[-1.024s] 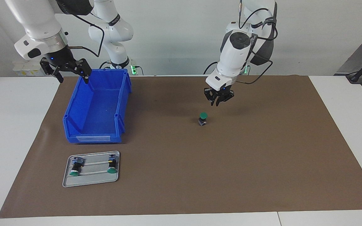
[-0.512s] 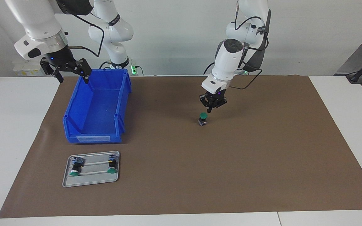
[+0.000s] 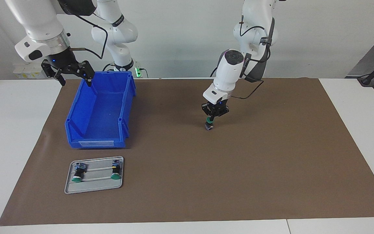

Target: Place and press button with both arms

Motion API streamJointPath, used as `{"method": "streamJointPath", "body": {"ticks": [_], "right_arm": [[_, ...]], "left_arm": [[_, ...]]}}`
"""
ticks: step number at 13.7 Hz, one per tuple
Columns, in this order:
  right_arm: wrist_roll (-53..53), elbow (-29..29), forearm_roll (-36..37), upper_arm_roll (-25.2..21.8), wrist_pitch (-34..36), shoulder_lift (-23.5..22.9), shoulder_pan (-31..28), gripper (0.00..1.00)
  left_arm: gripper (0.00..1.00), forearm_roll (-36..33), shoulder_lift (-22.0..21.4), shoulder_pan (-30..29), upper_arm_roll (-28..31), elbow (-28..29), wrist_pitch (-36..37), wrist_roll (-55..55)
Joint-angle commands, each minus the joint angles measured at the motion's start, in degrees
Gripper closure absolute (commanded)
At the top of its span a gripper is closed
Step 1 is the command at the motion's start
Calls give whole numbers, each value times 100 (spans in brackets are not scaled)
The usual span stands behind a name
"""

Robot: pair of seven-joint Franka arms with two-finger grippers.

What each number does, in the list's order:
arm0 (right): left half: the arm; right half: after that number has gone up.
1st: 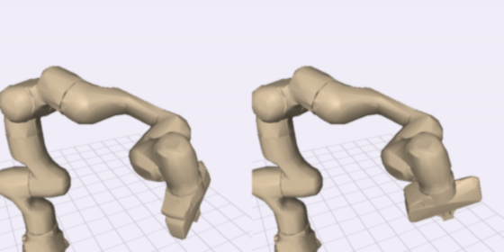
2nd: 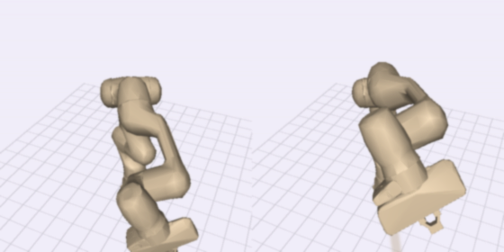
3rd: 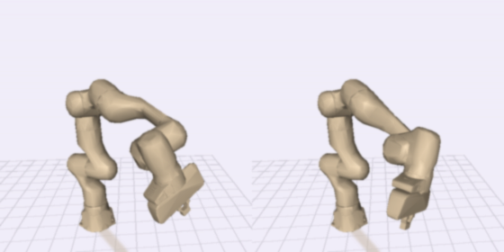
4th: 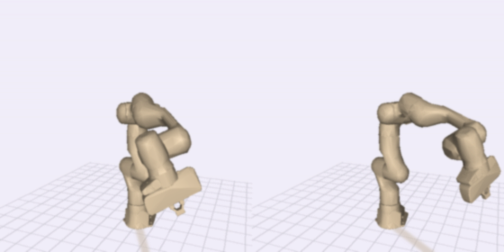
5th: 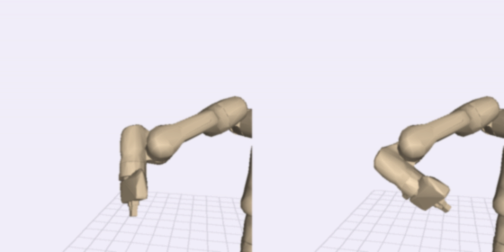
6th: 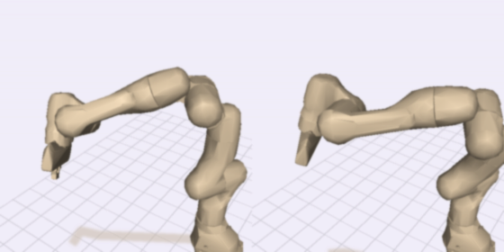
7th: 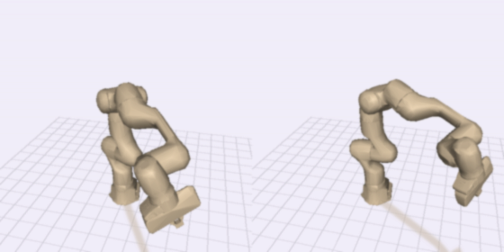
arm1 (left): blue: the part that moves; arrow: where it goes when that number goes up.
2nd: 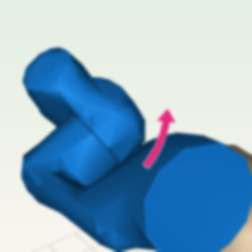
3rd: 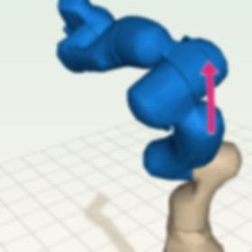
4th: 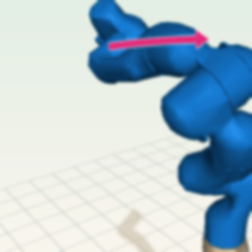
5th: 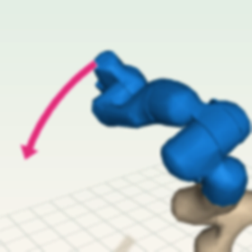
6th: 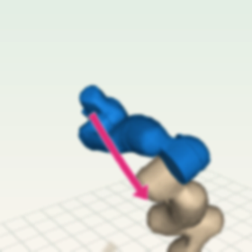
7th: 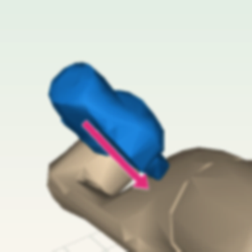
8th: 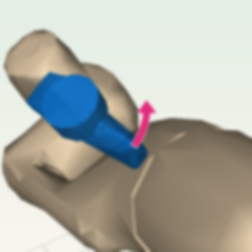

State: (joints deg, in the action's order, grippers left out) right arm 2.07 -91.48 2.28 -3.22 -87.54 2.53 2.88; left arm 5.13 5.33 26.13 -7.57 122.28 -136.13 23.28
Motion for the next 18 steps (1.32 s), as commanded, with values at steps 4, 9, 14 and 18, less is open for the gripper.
{"method": "streamJointPath", "body": {"ticks": [4, 9, 14, 18], "right_arm": [[-101, -115, -97, 23, -18, 116, -42, 0], [-101, -115, -97, 23, -18, 116, -42, 0], [-101, -115, -97, 23, -18, 116, -42, 0], [-101, -115, -97, 23, -18, 116, -42, 0]], "left_arm": [[100, -135, -84, 103, 72, 235, -71, 125], [100, -135, -41, 103, 72, 358, -168, 125], [100, -135, -32, 111, 72, 604, -476, 116], [100, -135, 99, 68, 80, 351, -397, 90]]}}
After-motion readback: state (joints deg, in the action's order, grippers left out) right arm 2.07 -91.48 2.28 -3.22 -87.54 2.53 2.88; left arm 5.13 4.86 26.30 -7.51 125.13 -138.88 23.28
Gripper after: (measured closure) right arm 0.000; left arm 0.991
